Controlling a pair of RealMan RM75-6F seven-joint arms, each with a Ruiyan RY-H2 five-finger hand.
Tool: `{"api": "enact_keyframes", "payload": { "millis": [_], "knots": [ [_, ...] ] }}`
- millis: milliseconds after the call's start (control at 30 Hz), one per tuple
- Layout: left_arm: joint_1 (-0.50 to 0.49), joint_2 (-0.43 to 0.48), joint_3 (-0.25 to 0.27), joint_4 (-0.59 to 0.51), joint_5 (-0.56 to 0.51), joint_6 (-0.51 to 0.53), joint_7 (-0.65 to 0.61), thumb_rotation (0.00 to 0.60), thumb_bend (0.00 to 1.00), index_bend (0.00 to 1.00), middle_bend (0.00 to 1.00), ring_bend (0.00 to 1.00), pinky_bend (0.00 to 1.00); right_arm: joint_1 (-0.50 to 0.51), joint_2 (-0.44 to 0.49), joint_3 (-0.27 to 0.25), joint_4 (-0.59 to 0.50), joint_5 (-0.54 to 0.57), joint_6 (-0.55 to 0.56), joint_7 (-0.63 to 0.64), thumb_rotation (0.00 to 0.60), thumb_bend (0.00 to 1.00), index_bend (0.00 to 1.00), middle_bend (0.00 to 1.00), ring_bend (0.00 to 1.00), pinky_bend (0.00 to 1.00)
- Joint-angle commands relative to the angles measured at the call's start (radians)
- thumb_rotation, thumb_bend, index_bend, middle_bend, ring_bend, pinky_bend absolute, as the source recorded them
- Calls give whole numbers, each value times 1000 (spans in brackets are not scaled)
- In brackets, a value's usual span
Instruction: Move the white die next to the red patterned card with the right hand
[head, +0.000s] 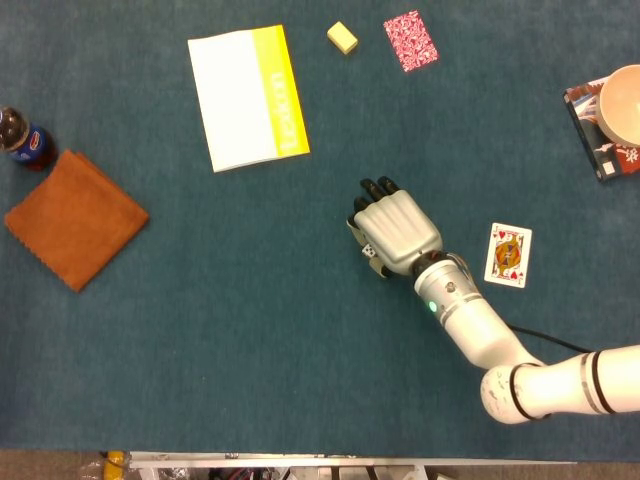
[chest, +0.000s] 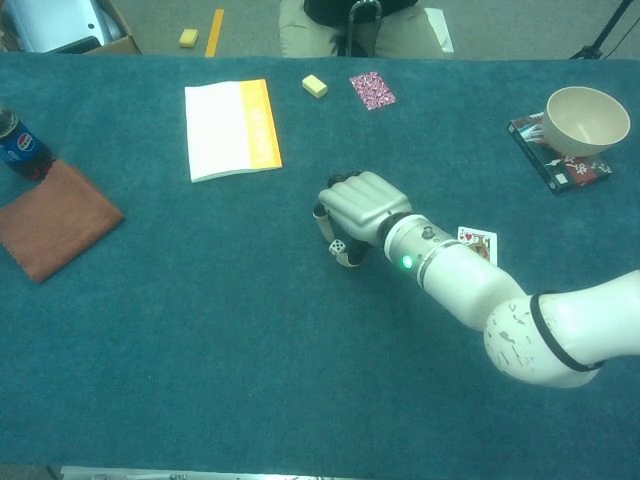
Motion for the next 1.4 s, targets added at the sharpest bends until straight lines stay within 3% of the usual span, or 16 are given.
{"api": "enact_keyframes", "payload": {
  "millis": [33,333,633,800,833,867,967,1067,1133,1200,1400],
  "knots": [
    [0,-1,0,1,-1,0,-2,600,410,205,274,173,150,1,-3,-1,3,2,-2,0,600,250,549,329,100,142],
    [5,-1,0,8,-2,8,-11,600,410,205,274,173,150,-8,20,8,-19,-22,19,25,600,251,560,332,100,142],
    [9,-5,0,16,-12,9,-18,600,410,205,274,173,150,-64,163,28,-174,-96,95,106,600,251,560,332,101,142],
    [7,-6,0,14,-9,8,-15,600,410,205,274,173,150,-75,199,39,-209,-98,113,116,600,251,566,333,100,142],
    [7,-6,0,12,-7,8,-14,600,410,205,274,173,150,-81,203,48,-215,-117,121,139,600,251,566,332,101,142],
    [7,-6,0,11,-4,10,-12,600,410,205,274,173,150,-101,194,70,-207,-214,160,225,600,251,566,332,101,142],
    [7,-4,0,8,-3,11,-10,600,410,205,274,173,150,-136,162,62,-138,-429,238,381,600,251,556,330,102,142],
    [9,-4,-1,9,-8,12,-12,600,410,205,274,173,150,-162,130,53,-56,-591,321,500,600,251,409,279,102,142],
    [8,-5,-2,11,-11,11,-13,600,410,205,274,173,150,-172,113,51,-14,-649,357,545,600,251,280,246,102,144],
    [7,-6,-2,12,-11,8,-14,600,410,205,274,173,150,-183,109,49,5,-670,367,562,600,251,220,233,102,144],
    [3,-8,-3,13,-10,3,-11,600,410,205,274,173,141,-208,125,52,-6,-661,345,544,600,251,171,226,102,144]
  ]
}}
